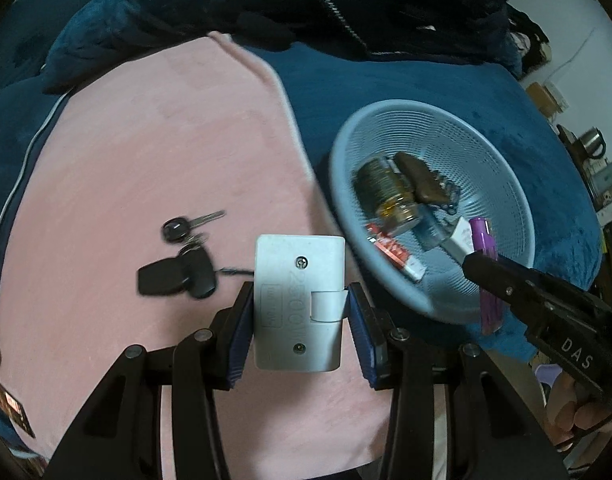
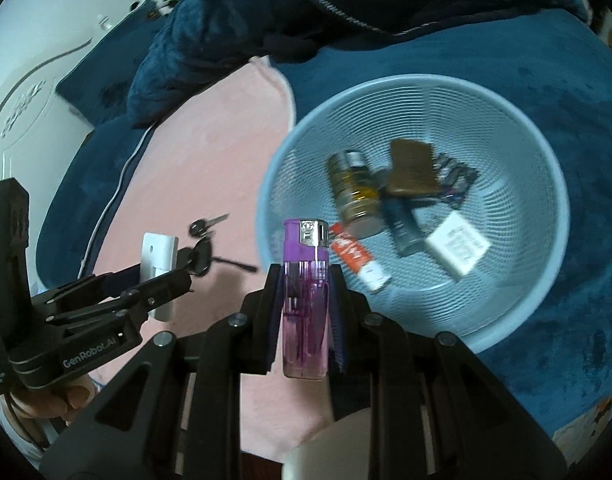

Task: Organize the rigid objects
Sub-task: 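Carry the charger with the left gripper while the right gripper carries the lighter to the basket, then open both grippers to drop the charger and lighter into the basket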

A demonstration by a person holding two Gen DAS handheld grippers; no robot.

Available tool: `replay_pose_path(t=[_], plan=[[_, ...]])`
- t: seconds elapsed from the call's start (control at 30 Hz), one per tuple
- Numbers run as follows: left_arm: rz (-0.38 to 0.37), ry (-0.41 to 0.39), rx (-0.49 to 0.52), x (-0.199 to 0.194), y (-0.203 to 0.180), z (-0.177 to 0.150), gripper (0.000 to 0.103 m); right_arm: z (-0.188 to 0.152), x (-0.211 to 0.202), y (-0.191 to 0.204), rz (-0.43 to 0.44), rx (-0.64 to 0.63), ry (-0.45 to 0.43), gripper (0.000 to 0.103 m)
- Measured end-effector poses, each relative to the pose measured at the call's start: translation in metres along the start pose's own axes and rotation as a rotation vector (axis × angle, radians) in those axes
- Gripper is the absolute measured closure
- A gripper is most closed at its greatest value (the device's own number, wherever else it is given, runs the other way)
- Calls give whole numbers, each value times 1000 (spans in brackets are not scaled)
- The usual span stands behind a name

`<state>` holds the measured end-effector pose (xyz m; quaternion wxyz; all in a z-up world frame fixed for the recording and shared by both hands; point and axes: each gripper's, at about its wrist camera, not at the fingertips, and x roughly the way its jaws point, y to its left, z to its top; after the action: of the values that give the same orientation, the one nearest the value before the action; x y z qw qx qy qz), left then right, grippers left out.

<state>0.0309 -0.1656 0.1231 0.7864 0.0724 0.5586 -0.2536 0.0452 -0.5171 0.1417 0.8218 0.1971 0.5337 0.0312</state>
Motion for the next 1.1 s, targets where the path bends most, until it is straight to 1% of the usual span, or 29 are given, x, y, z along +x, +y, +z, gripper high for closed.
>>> replay_pose_path(t=[0.2, 0.57, 0.77, 1.1], plan=[[-26, 4, 40, 10, -24, 18, 57, 13, -7, -30, -29, 54, -24, 81], [-86, 22, 83, 32, -62, 47, 57, 31, -10, -69, -69, 124, -48, 81], [-129, 50, 103, 45, -82, 53, 57, 34, -10, -79, -81, 135, -40, 81], [-155, 84, 118, 53, -96, 50, 57, 33, -12, -88, -91, 152, -35, 81]])
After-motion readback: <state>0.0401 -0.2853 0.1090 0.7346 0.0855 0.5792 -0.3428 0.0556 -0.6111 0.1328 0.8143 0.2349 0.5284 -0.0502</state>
